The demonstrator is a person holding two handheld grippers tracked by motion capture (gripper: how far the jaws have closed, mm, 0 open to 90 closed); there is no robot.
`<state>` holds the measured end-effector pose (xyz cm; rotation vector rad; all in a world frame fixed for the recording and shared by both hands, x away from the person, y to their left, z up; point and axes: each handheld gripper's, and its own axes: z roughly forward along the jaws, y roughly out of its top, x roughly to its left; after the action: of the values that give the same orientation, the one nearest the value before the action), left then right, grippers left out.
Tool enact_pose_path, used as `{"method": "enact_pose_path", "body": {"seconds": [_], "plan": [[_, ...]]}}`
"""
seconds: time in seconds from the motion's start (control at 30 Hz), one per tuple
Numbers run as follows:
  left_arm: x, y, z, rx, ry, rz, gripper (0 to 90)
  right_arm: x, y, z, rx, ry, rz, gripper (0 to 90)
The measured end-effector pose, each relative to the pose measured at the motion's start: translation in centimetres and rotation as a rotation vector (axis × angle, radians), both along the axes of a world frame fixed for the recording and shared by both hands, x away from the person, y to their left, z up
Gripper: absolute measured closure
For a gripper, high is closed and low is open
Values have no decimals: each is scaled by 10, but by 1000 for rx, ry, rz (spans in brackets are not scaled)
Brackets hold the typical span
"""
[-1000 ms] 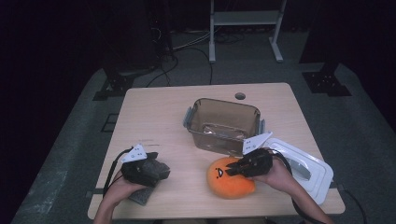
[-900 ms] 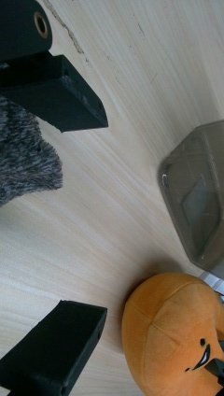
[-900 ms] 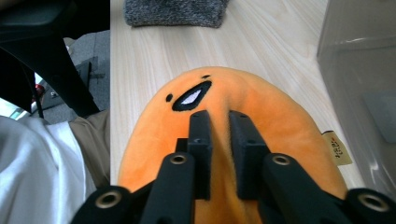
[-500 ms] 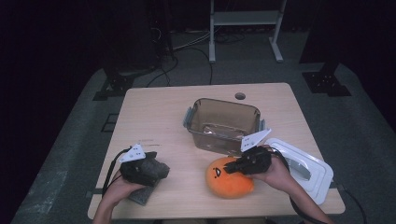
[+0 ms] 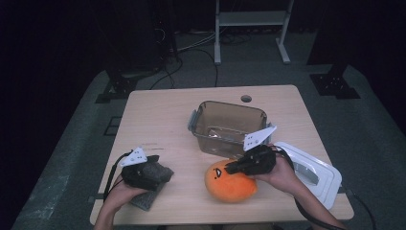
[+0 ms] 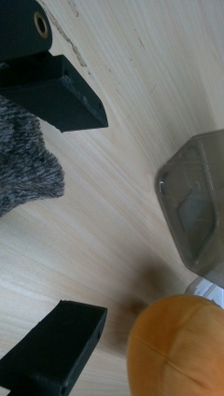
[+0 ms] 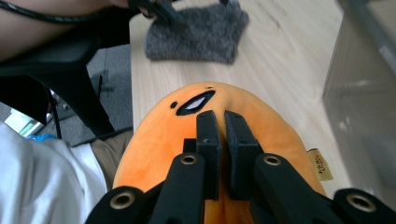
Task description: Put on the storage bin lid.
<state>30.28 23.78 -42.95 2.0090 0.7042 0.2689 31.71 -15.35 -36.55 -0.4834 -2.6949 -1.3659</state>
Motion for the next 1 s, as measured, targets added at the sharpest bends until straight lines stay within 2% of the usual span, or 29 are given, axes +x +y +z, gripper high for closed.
{"method": "enact_pose_path", "body": {"seconds": [0.07, 0.1, 0.17, 0.3, 0.37, 0.53, 0.57, 0.63, 0.73, 0.87, 1.0], "plan": [[0, 0, 0, -3, -1, 0, 80, 0, 1, 8, 4, -15, -3, 849], [0, 0, 0, -2, -1, 0, 80, 1, 3, 18, 15, -32, -5, 849], [0, 1, 0, 0, -2, -2, 80, 1, 3, 22, 18, -34, -7, 849], [0, 1, 0, -1, -2, -1, 80, 2, 7, 44, 22, -69, -10, 849], [1, 2, 0, 2, -1, -1, 80, 2, 8, 49, 21, -75, -12, 848], [1, 1, -1, -1, 6, -3, 80, 7, 12, 74, 39, -108, -16, 847], [1, 1, -1, 0, 4, -3, 80, 10, 12, 83, 44, -114, -22, 847], [1, 2, -2, -1, 5, 0, 80, 11, 12, 86, 43, -118, -27, 847], [1, 2, -1, -4, 3, 3, 80, 21, 10, 101, 42, -142, -56, 847], [1, 2, -2, -1, 5, -1, 80, 27, 9, 108, 43, -159, -73, 847], [1, 2, -2, 1, 5, -2, 80, 40, 9, 117, 39, -170, -100, 847]]}}
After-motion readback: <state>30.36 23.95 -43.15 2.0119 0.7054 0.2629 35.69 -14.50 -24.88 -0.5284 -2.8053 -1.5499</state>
